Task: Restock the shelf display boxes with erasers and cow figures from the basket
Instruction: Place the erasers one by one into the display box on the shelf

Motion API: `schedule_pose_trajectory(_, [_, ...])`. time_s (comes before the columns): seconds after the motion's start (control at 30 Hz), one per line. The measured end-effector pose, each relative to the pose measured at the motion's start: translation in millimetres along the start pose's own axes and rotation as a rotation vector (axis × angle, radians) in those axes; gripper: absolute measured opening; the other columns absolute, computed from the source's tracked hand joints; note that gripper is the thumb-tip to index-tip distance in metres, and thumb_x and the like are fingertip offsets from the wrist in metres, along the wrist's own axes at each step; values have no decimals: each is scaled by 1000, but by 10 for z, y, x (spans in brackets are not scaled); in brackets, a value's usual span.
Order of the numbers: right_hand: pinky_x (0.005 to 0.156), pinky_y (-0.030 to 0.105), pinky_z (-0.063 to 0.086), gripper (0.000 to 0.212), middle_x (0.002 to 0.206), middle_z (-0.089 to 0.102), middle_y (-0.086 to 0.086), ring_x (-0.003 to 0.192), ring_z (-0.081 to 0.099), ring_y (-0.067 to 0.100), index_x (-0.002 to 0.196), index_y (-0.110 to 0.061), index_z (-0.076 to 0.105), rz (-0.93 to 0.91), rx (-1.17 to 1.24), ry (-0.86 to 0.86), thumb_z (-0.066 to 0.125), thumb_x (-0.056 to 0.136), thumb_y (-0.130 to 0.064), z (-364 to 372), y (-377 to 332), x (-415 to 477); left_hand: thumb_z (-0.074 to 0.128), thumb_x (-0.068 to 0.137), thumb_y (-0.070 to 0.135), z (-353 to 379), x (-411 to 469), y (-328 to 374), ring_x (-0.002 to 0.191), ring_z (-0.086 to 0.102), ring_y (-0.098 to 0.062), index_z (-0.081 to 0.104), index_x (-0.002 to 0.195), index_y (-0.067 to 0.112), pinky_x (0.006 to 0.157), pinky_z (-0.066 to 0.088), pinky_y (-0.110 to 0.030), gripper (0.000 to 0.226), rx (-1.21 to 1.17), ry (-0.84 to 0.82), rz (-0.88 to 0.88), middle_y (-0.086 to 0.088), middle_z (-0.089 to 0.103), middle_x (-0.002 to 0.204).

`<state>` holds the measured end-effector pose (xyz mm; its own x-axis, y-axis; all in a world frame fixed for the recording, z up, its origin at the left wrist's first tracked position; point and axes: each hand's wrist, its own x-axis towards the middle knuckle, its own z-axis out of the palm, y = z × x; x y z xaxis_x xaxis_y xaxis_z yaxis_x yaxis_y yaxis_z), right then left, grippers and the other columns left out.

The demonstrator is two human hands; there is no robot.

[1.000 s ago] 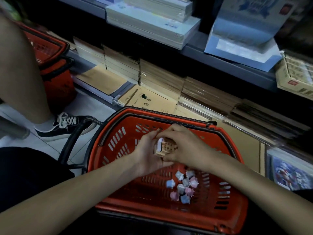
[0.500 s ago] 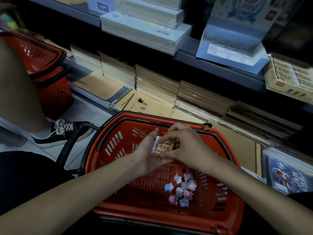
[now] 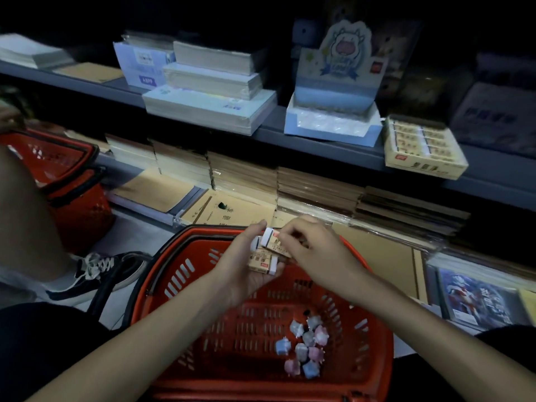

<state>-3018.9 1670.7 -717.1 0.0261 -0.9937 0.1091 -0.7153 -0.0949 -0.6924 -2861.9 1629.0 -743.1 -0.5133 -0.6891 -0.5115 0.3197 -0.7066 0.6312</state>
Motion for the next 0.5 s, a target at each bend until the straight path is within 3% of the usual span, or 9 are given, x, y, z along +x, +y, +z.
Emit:
schedule_pose_trajectory(0.17, [62, 31, 56, 12, 82, 71, 7, 63, 69, 13, 98, -11, 67, 82, 336, 207, 58, 104, -17, -516, 56, 73, 54, 95, 15, 478, 55, 154, 64, 56, -15, 67, 111, 2, 48, 42, -23, 24, 115, -36, 108, -9, 66, 79])
schedule_pose_trajectory(0.27, [60, 22, 54, 13, 85, 72, 9, 64, 68, 9, 109, -8, 70, 114, 429, 317, 58, 103, -11, -950, 81, 72, 50, 96, 15, 852, 159, 279, 60, 55, -16, 66, 120, 3, 43, 38, -23, 31, 195, -62, 197, -9, 65, 74])
schedule_pose_trajectory(0.37, [66, 18, 55, 18, 91, 74, 12, 67, 69, 12, 116, -9, 68, 127, 508, 431, 65, 98, -8, -1313, 128, 42, 51, 97, 14, 1259, 253, 392, 58, 59, -19, 68, 104, 5, 39, 38, -22, 21, 239, -82, 253, -12, 65, 72])
schedule_pose_trajectory(0.5, [65, 20, 57, 20, 81, 78, 7, 62, 70, 12, 110, -5, 64, 144, 577, 618, 74, 92, -8, -1688, 223, 7, 52, 94, 7, 1741, 297, 514, 60, 65, -22, 73, 95, 6, 41, 40, -25, 21, 366, -81, 369, -11, 65, 68])
